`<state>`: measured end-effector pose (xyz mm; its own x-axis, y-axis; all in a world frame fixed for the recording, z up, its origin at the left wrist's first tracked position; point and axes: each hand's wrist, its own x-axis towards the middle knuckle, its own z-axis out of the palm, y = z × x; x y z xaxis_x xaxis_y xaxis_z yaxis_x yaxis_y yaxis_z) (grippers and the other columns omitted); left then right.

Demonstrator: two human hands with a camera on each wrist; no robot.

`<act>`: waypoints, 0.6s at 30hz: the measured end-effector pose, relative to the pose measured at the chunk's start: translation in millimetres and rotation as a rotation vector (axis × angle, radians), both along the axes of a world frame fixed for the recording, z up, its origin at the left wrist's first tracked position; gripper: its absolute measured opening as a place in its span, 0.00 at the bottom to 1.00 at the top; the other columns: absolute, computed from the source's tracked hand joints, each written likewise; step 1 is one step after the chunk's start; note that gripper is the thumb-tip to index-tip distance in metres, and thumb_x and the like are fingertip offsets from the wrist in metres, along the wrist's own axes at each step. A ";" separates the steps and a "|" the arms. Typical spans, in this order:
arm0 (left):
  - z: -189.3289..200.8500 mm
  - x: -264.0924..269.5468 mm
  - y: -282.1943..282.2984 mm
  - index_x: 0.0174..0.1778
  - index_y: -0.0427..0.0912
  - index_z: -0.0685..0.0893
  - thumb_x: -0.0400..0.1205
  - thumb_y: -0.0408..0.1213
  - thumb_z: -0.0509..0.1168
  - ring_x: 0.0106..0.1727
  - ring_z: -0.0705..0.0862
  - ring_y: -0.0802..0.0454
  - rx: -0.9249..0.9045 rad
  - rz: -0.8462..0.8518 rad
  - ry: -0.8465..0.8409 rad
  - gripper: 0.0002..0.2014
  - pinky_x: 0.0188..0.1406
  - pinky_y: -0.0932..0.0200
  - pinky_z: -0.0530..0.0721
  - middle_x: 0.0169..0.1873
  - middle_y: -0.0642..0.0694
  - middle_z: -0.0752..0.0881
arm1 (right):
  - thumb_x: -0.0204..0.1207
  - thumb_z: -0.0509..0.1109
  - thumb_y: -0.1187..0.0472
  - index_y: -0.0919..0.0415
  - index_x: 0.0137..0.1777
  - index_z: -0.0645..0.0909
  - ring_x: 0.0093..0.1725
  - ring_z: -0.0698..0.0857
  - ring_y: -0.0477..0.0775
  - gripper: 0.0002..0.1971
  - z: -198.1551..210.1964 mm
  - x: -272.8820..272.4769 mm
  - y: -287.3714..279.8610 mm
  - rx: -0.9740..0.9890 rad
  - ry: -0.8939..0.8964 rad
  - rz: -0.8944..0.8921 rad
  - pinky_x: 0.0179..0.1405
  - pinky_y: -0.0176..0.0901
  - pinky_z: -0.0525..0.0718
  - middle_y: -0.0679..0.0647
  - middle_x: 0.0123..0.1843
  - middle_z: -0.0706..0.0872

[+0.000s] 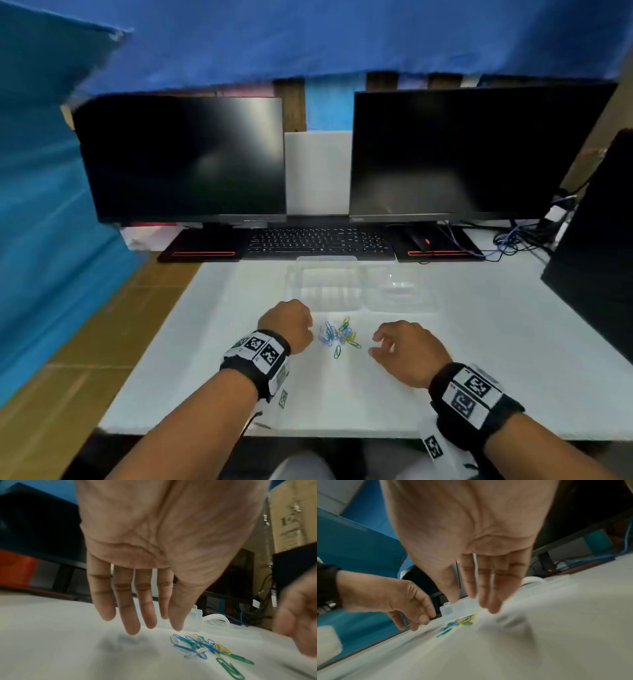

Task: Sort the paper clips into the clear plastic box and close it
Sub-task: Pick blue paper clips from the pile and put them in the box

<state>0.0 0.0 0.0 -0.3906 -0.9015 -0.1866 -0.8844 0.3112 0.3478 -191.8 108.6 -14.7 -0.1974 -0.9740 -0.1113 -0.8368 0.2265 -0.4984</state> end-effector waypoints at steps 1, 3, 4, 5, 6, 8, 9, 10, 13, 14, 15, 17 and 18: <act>-1.9 0.7 -1.1 0.51 0.44 0.89 0.74 0.40 0.69 0.52 0.87 0.47 0.034 0.035 0.012 0.11 0.52 0.56 0.86 0.52 0.47 0.89 | 0.72 0.69 0.44 0.47 0.55 0.84 0.49 0.86 0.49 0.14 -4.9 0.3 -1.2 0.039 0.019 -0.021 0.49 0.40 0.80 0.43 0.49 0.88; -4.7 -0.7 -2.4 0.48 0.40 0.89 0.73 0.43 0.72 0.49 0.88 0.46 0.082 0.056 0.043 0.12 0.51 0.53 0.88 0.49 0.44 0.90 | 0.71 0.70 0.44 0.48 0.54 0.84 0.51 0.86 0.51 0.15 -9.0 2.4 -6.2 0.077 0.028 -0.052 0.50 0.40 0.81 0.45 0.51 0.87; -6.6 -3.0 -4.1 0.47 0.40 0.89 0.72 0.45 0.73 0.48 0.88 0.46 0.088 0.068 0.054 0.13 0.50 0.53 0.88 0.48 0.44 0.90 | 0.71 0.70 0.45 0.48 0.54 0.84 0.52 0.86 0.51 0.14 -11.0 3.4 -10.4 0.086 0.022 -0.050 0.51 0.41 0.81 0.45 0.52 0.87; -9.2 -5.9 -6.3 0.45 0.41 0.89 0.70 0.47 0.74 0.47 0.88 0.47 0.098 0.067 0.066 0.14 0.49 0.54 0.88 0.46 0.45 0.90 | 0.71 0.70 0.45 0.47 0.54 0.84 0.52 0.86 0.51 0.14 -11.9 5.3 -16.4 0.085 0.010 -0.042 0.51 0.41 0.82 0.45 0.52 0.87; -10.9 -9.0 -7.7 0.44 0.43 0.89 0.68 0.50 0.76 0.47 0.88 0.48 0.102 0.069 0.079 0.16 0.46 0.56 0.87 0.45 0.47 0.90 | 0.71 0.70 0.45 0.47 0.53 0.84 0.51 0.86 0.51 0.13 -11.2 8.0 -22.5 0.071 -0.004 -0.029 0.52 0.41 0.82 0.45 0.51 0.87; -12.9 -15.6 -14.6 0.42 0.44 0.88 0.63 0.56 0.78 0.44 0.87 0.50 0.110 0.061 0.088 0.21 0.42 0.57 0.85 0.42 0.48 0.89 | 0.70 0.70 0.48 0.44 0.50 0.85 0.50 0.86 0.52 0.10 -8.2 9.9 -38.4 0.030 -0.029 0.009 0.51 0.42 0.83 0.45 0.50 0.89; -15.2 -18.6 -19.1 0.42 0.43 0.87 0.60 0.60 0.78 0.42 0.87 0.50 0.122 0.045 0.071 0.25 0.41 0.55 0.85 0.42 0.48 0.89 | 0.70 0.69 0.50 0.44 0.48 0.86 0.49 0.87 0.52 0.08 -7.7 9.8 -46.5 0.019 -0.040 0.032 0.49 0.42 0.83 0.46 0.49 0.89; -16.7 -21.5 -22.9 0.42 0.42 0.86 0.58 0.61 0.78 0.40 0.87 0.50 0.134 0.029 0.049 0.28 0.41 0.54 0.86 0.41 0.47 0.89 | 0.70 0.68 0.51 0.44 0.47 0.86 0.48 0.87 0.53 0.08 -7.1 10.5 -54.1 0.022 -0.048 0.064 0.48 0.42 0.83 0.46 0.48 0.90; -24.2 -28.4 -37.9 0.39 0.38 0.87 0.61 0.56 0.78 0.38 0.89 0.46 0.150 -0.040 0.000 0.24 0.41 0.52 0.87 0.39 0.42 0.90 | 0.70 0.70 0.51 0.46 0.49 0.86 0.43 0.85 0.51 0.09 -8.6 11.7 -76.1 0.085 -0.028 0.175 0.38 0.40 0.79 0.46 0.47 0.90; -27.6 -29.2 -43.2 0.37 0.38 0.87 0.62 0.53 0.78 0.38 0.89 0.46 0.175 -0.060 0.013 0.21 0.40 0.52 0.87 0.37 0.42 0.91 | 0.68 0.71 0.48 0.47 0.50 0.86 0.43 0.85 0.51 0.11 -9.0 12.2 -82.4 0.111 -0.001 0.208 0.38 0.39 0.77 0.46 0.48 0.89; -30.2 -29.1 -48.5 0.33 0.39 0.87 0.64 0.50 0.78 0.36 0.88 0.48 0.214 -0.073 0.035 0.17 0.39 0.52 0.88 0.34 0.43 0.90 | 0.67 0.73 0.45 0.47 0.51 0.85 0.44 0.85 0.51 0.14 -9.6 12.4 -88.0 0.136 0.025 0.236 0.38 0.39 0.76 0.45 0.49 0.89; -35.0 -28.2 -58.9 0.30 0.41 0.87 0.67 0.43 0.77 0.29 0.84 0.54 0.281 -0.091 0.079 0.10 0.39 0.53 0.88 0.25 0.48 0.87 | 0.65 0.74 0.43 0.45 0.54 0.82 0.45 0.84 0.50 0.18 -11.4 11.5 -97.6 0.173 0.062 0.266 0.38 0.38 0.74 0.44 0.49 0.87; -36.1 -27.2 -62.7 0.31 0.41 0.88 0.68 0.42 0.76 0.27 0.82 0.56 0.299 -0.095 0.098 0.08 0.39 0.53 0.88 0.22 0.52 0.85 | 0.65 0.75 0.43 0.45 0.54 0.81 0.44 0.81 0.49 0.18 -11.7 11.0 -101.1 0.185 0.075 0.279 0.35 0.37 0.72 0.44 0.46 0.85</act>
